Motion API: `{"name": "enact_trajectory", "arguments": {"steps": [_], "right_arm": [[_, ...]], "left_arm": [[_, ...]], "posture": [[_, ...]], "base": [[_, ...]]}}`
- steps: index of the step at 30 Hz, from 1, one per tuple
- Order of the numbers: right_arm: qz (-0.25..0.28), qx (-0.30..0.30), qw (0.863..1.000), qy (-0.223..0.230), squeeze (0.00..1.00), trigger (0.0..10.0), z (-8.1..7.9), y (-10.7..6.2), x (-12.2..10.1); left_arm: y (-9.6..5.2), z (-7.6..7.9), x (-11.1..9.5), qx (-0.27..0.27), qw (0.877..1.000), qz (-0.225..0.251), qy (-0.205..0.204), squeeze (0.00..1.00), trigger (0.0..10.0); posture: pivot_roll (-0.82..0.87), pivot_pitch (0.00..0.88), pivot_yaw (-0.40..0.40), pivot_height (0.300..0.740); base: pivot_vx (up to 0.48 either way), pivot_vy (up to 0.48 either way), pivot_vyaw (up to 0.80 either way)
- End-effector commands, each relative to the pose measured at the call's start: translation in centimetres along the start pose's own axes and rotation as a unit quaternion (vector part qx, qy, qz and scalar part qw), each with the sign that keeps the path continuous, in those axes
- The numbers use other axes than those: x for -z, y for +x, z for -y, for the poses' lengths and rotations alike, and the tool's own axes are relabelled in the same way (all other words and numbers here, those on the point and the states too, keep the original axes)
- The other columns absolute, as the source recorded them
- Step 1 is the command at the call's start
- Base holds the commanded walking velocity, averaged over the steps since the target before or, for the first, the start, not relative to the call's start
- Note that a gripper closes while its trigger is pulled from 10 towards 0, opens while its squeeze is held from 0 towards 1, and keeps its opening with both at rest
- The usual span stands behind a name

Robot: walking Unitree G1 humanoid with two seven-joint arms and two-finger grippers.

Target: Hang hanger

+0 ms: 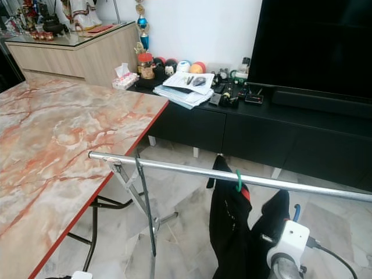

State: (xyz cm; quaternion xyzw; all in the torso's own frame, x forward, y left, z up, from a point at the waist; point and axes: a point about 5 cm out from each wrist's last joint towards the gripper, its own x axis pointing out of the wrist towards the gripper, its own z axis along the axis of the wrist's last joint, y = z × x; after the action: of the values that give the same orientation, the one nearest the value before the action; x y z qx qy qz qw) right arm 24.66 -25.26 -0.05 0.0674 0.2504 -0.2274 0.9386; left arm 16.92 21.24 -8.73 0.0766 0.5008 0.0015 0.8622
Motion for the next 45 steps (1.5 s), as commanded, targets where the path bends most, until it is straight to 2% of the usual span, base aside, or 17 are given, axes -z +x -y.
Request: {"name": "enact_trajectory", "arguments": {"steps": [1,19,30,45], "right_arm": [[0.025,-0.003,1.0,-0.006,0.0,10.0,-0.09,0.37,-1.21],[0.028,-0.009,0.999,-0.016,0.0,10.0,-0.57,0.72,-1.22],[0.025,0.003,0.999,-0.021,0.0,10.0,-0.2,0.85,-1.13],[0.025,0.001,0.999,-0.023,0.0,10.0,-0.46,1.01,-1.22]], "left_arm": [[-0.06,-0.15,0.5,-0.005,1.0,-0.008,-0.011,0.0,10.0],[-0.07,-0.13,0.53,-0.006,1.0,-0.008,-0.015,0.0,10.0],[-0.08,-0.07,0.61,-0.002,1.0,-0.008,-0.01,0.0,10.0],[-0.08,-0.07,0.63,-0.002,1.0,-0.008,-0.011,0.0,10.0]], "posture": [[0.05,0.0,0.039,0.74],[0.05,0.0,0.035,0.74],[0.04,0.0,0.037,0.74],[0.05,0.0,0.037,0.74]], "base": [[-0.24,0.0,0.0],[-0.274,0.0,0.0],[-0.289,0.0,0.0],[-0.29,0.0,0.0]]}}
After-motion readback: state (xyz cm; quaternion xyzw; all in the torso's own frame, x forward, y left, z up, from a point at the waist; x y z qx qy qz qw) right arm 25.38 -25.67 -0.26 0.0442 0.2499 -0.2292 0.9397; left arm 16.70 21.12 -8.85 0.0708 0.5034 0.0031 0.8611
